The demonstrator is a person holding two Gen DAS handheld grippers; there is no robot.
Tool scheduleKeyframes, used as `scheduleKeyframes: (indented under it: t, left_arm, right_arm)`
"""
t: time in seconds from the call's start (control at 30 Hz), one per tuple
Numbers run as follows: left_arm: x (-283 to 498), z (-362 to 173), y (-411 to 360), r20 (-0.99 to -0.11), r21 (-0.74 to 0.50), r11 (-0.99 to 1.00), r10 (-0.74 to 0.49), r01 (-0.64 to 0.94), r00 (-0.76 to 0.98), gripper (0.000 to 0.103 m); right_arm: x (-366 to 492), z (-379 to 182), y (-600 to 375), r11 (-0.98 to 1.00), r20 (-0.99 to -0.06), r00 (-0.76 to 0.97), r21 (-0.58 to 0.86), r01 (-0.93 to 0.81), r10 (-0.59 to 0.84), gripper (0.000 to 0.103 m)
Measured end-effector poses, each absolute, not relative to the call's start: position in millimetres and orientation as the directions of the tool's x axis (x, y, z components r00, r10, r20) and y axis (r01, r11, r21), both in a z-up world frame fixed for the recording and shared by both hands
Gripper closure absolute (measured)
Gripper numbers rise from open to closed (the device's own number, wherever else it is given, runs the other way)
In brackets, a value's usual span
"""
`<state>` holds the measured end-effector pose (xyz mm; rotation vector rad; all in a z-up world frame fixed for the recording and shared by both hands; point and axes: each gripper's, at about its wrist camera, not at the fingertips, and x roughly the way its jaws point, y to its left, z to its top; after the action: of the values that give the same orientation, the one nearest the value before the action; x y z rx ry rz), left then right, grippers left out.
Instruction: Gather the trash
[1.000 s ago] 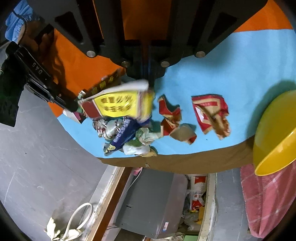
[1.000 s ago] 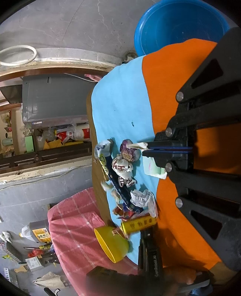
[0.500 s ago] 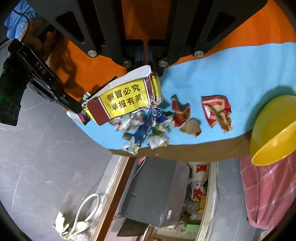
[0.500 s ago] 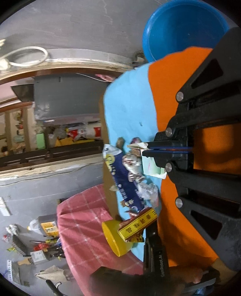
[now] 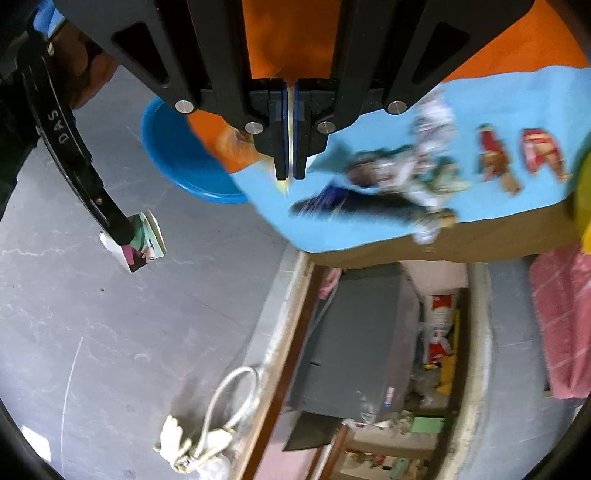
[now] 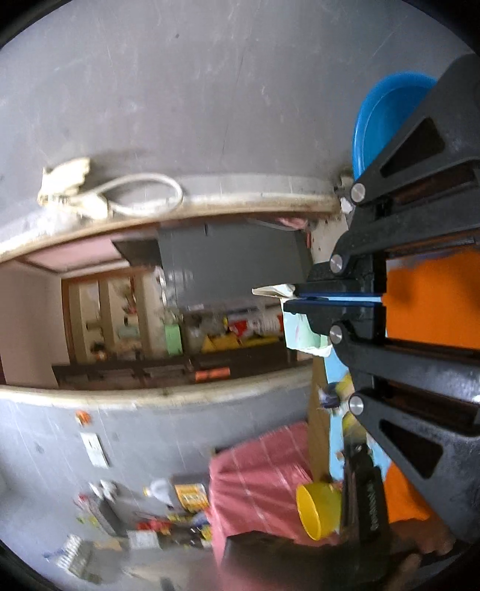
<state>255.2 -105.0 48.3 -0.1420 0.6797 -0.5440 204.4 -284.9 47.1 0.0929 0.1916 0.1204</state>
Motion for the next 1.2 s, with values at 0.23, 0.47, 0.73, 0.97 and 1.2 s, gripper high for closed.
scheduleKeyframes:
  t: [0.23, 0.47, 0.73, 0.97, 1.2]
  left_arm:
    - [270.9, 30.9, -155.7, -0.622, -0.285, 0.845, -0.522, 0.453, 0.583, 0.103]
    - [242.5, 22.0, -141.1, -0.622, -0.213, 0.851, -0.497, 0.479, 0.606, 0.101]
    - [235.9, 6.0, -133.5, -0.656, -0.21, 0.856, -0.482, 0.473, 0.581, 0.09]
    - [230.6, 11.5, -125.7, -0.662, -0.199, 0.871, -0.458, 0.45, 0.593, 0.052]
    - [236.8, 1.5, -134.2, -0.684, -0.178, 0.883, -0.429, 0.435, 0.59, 0.045]
  right_arm:
    - [216.0, 32.0, -328.9, 0.983, -0.276, 0.957, 0.181, -0.043, 0.092, 0.085]
    - [221.9, 18.9, -342.9, 0.97, -0.334, 0.933, 0.237, -0.056, 0.135, 0.085]
    - [218.5, 15.3, -335.1, 0.972, -0.349, 0.924, 0.223, -0.078, 0.154, 0.084]
    - [220.1, 14.7, -339.4, 0.967, -0.354, 0.922, 0.244, -0.072, 0.158, 0.084]
    - [220.8, 15.0, -332.1, 0.968, -0.358, 0.916, 0.23, -0.098, 0.178, 0.084]
